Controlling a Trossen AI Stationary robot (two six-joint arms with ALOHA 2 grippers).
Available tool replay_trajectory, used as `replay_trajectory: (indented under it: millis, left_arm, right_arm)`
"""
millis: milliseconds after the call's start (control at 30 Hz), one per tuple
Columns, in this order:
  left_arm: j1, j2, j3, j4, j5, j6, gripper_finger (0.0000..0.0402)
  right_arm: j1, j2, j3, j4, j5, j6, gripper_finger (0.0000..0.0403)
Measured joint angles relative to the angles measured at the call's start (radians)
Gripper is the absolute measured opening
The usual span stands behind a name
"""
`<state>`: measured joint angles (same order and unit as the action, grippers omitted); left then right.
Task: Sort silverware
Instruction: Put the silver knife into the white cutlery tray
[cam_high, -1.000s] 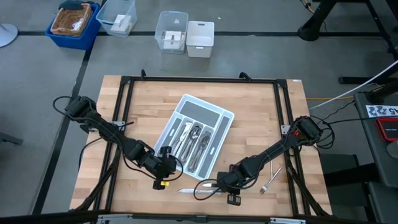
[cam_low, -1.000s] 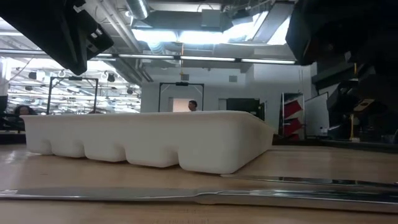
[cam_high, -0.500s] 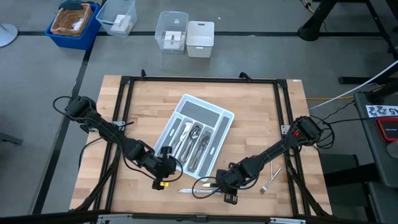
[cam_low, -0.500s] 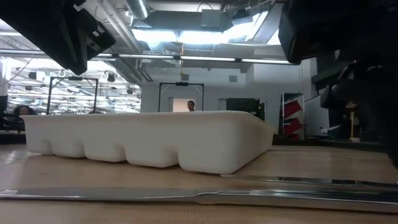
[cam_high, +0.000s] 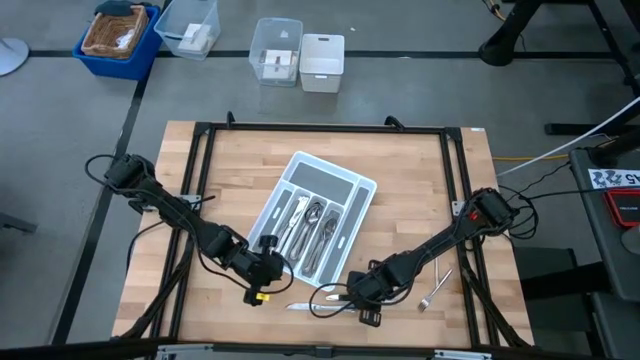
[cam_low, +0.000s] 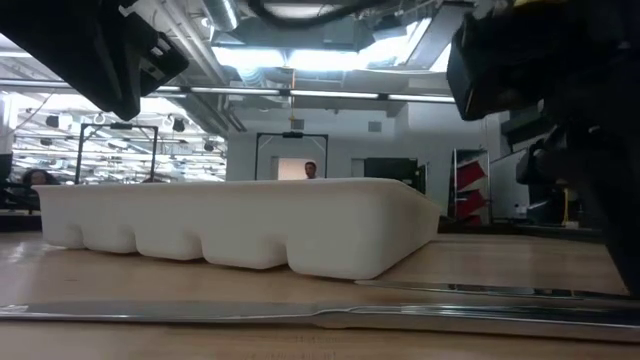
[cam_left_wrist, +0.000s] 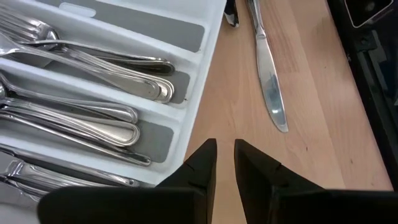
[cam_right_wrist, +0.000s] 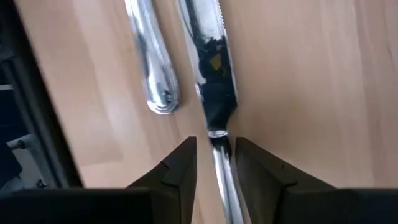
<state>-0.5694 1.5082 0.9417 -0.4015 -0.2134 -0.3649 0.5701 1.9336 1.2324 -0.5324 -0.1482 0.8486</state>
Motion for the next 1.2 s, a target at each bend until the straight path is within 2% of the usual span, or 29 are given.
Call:
replay_trajectory:
  millis: [200,467,933,1200]
  left_arm:
    - [0.000,0.000,0.000,-0.001,0.000,0.000,0.0046]
    - [0.000,0.000,0.000,-0.007,0.000,-0.001,0.0046]
    - [0.000,0.000,0.000,-0.006,0.000,-0.002,0.0046]
    - [0.000,0.000,0.000,-0.006,0.000,-0.002,0.0046]
  right_arm:
    - [0.000,0.029,0.004,-0.006,0.010,0.000,0.0111]
    - [0.002,0.031,0.004,-0.021,0.097,-0.001,0.0110]
    - [0.000,0.033,0.004,-0.149,0.154,-0.002,0.0108]
    - [0.000,0.034,0.000,-0.134,0.138,-0.042,0.0044]
